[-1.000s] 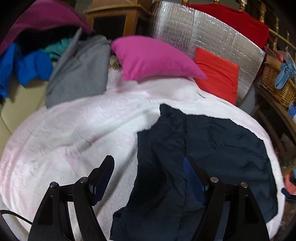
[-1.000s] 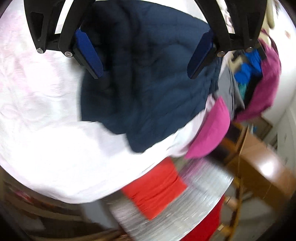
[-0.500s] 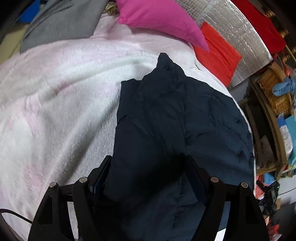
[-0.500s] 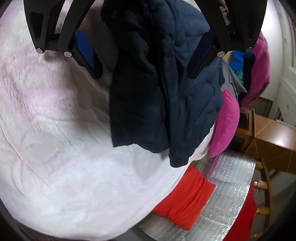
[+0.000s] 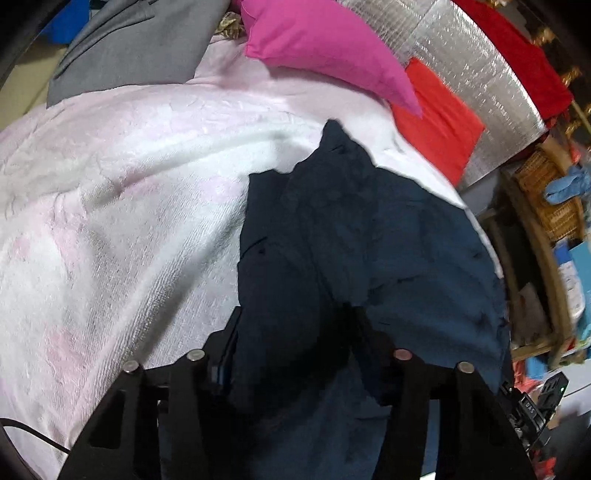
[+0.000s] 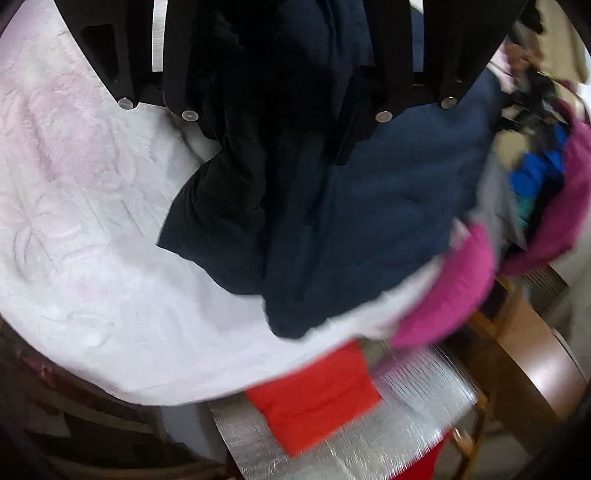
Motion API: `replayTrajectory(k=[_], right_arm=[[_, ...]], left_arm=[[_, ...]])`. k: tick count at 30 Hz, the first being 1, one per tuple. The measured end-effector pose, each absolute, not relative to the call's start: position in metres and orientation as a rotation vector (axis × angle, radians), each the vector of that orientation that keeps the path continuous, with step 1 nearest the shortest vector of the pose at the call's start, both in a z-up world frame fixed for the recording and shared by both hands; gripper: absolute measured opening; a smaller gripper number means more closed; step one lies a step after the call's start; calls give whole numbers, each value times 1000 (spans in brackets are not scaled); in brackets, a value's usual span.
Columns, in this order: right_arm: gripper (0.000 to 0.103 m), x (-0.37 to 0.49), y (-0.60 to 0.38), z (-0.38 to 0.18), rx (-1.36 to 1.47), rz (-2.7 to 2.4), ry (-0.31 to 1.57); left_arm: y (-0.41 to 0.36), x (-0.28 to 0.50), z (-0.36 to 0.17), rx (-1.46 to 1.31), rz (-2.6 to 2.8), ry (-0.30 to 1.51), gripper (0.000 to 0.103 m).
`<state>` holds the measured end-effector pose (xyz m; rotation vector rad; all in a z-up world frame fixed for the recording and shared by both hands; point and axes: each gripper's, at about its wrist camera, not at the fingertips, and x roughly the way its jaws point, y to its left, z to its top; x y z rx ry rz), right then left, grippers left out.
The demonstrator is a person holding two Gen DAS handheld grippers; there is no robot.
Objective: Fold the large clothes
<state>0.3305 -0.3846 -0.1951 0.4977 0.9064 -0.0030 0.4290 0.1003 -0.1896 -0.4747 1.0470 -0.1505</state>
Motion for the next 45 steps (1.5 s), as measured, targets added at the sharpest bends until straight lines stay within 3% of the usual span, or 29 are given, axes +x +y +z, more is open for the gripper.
replayTrajectory(k=[8, 14, 22, 25, 32, 35, 41, 45], right_arm=[[66, 319, -397, -188, 541, -41, 922], [72, 281, -422, -155, 545, -124, 761], [72, 246, -357, -128, 336, -40, 641], [64, 248, -333, -137, 309, -4, 693], [64, 276, -317, -181, 311, -45, 936], [68, 277, -315, -181, 313, -38, 940], [89, 283, -305, -185, 262, 0, 959], [93, 286, -304, -189, 271, -2, 961]], left_arm=[[104, 406, -162, -426, -32, 988, 64], [86, 360, -124, -214, 84, 800, 69], [15, 317, -115, 73, 83, 699, 75], [-3, 311, -124, 100, 49, 720, 75], [-28, 316, -150, 181, 17, 784, 75], [-27, 318, -152, 166, 10, 790, 76], [-28, 319, -156, 180, 5, 788, 78], [-26, 319, -158, 171, -2, 793, 81]])
